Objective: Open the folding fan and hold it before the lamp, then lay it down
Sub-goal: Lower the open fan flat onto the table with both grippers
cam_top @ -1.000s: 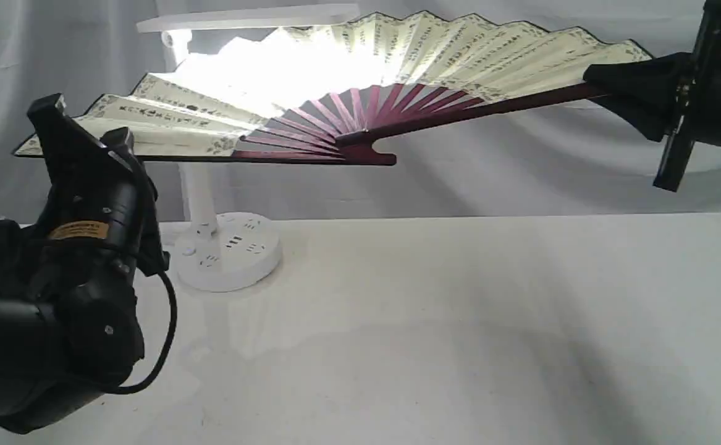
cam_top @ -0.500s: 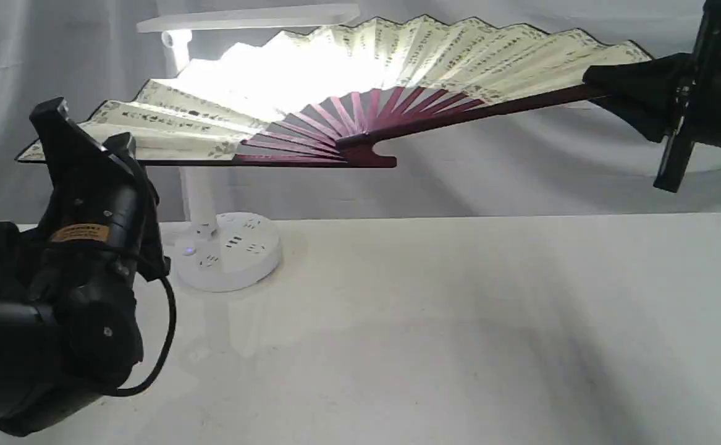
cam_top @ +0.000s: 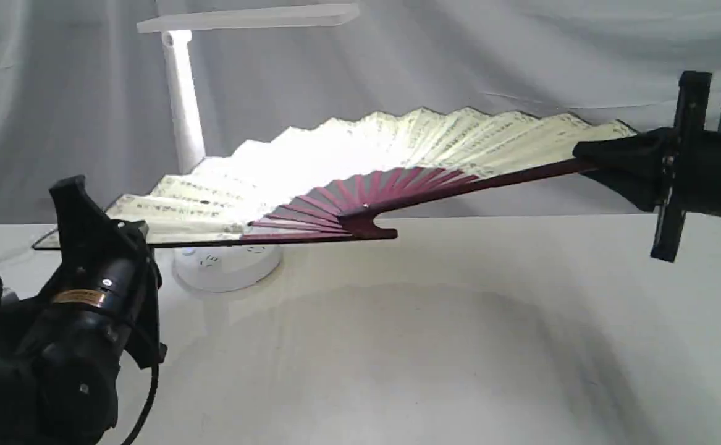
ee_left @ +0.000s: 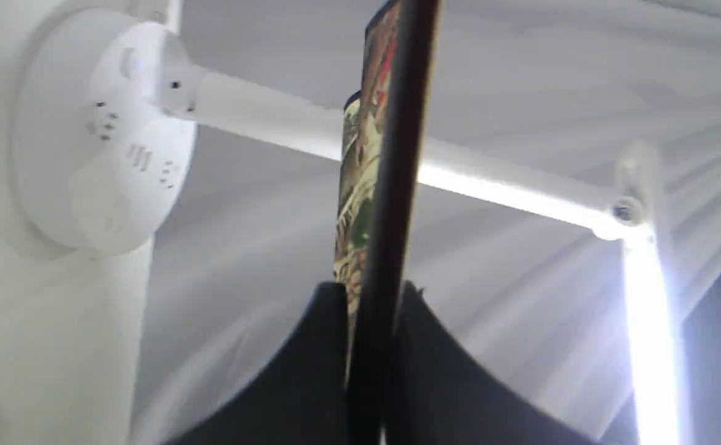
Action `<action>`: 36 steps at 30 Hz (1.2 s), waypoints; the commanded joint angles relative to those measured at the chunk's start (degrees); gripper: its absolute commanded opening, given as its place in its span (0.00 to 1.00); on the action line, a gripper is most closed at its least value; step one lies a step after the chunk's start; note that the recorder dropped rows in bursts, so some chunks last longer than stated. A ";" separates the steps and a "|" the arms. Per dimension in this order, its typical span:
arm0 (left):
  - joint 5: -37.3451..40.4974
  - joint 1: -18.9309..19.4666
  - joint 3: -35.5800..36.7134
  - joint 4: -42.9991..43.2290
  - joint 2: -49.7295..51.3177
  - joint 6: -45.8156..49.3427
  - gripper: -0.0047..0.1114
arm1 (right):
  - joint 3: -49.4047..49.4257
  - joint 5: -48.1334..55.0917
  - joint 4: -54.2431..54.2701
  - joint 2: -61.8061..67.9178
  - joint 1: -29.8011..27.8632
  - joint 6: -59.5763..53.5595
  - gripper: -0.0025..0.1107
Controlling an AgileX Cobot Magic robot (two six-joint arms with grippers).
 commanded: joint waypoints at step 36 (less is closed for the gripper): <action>5.78 -8.37 -9.55 3.63 20.27 -2.66 0.08 | 12.96 -13.09 -6.81 5.09 -16.93 -12.88 0.02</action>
